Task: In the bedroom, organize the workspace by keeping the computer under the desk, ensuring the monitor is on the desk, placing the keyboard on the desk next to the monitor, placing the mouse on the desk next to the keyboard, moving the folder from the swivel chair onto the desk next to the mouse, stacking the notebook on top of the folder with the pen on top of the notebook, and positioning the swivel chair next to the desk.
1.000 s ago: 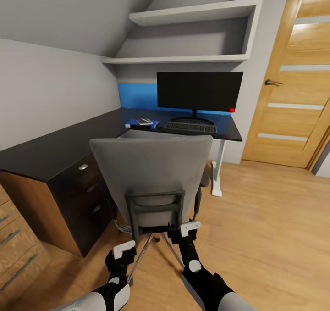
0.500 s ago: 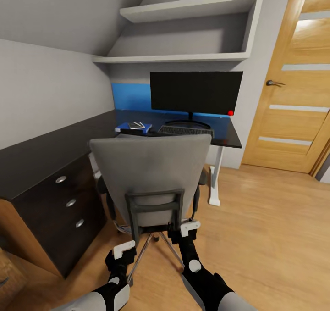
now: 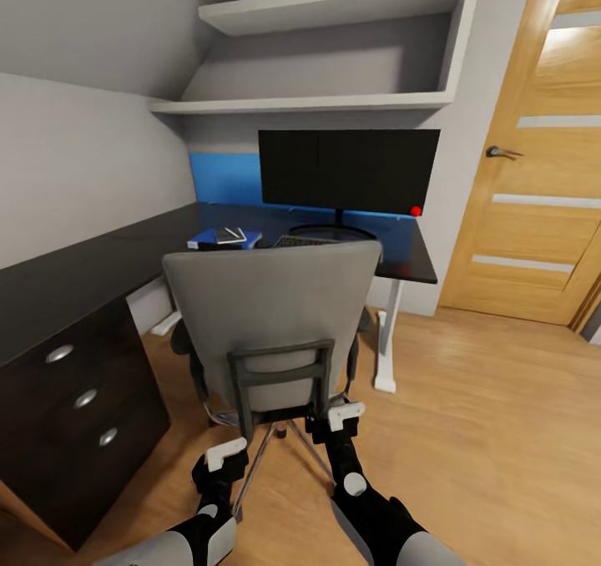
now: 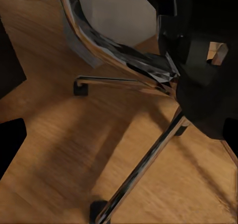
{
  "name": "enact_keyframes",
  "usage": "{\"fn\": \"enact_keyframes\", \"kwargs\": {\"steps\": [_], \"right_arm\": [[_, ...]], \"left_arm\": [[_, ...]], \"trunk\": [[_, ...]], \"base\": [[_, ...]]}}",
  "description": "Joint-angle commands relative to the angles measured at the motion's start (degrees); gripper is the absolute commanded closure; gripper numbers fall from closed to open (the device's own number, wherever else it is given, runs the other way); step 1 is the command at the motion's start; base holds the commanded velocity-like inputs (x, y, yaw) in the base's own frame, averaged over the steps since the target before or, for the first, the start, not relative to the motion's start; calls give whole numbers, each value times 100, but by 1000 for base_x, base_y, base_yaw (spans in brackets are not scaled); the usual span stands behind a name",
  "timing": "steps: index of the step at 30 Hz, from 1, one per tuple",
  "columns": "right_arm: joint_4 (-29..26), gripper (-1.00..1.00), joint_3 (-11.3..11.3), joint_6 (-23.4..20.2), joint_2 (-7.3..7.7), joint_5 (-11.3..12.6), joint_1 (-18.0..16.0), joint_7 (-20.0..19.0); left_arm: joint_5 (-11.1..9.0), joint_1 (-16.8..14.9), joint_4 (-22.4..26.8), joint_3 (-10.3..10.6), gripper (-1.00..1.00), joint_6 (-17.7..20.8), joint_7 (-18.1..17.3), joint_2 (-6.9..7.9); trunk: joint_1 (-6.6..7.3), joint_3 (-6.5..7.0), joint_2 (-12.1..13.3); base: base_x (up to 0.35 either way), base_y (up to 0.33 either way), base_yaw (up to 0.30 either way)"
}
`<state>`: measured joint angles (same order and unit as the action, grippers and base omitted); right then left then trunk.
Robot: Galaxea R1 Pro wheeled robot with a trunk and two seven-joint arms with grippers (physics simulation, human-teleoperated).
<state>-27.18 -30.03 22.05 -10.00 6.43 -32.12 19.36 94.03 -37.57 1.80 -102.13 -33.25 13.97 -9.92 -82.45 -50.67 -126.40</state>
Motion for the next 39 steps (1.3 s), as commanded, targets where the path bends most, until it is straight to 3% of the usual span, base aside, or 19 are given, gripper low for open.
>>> {"fn": "enact_keyframes", "kwargs": {"steps": [1,19,23,29,39], "right_arm": [[11,-100,-38,36,0,60,-10,29],[66,-100,-38,36,0,55,-9,28],[64,-100,-38,36,0,53,-12,32],[65,-100,-38,36,0,55,-9,29],[72,-100,-38,36,0,52,-11,30]], "left_arm": [[142,-5,5,97,-100,3,10,-8],[124,-5,16,88,-100,3,10,13],[117,-5,21,83,-100,3,10,80],[109,-5,22,81,-100,3,5,110],[108,-5,22,82,-100,3,4,113]], "trunk": [[-2,-4,-2],[-2,-4,-2],[-2,-4,-2],[-2,-4,-2],[-2,-4,-2]], "base": [[276,-182,0],[205,-73,0],[45,0,0],[-57,0,0],[-293,0,0]]}}
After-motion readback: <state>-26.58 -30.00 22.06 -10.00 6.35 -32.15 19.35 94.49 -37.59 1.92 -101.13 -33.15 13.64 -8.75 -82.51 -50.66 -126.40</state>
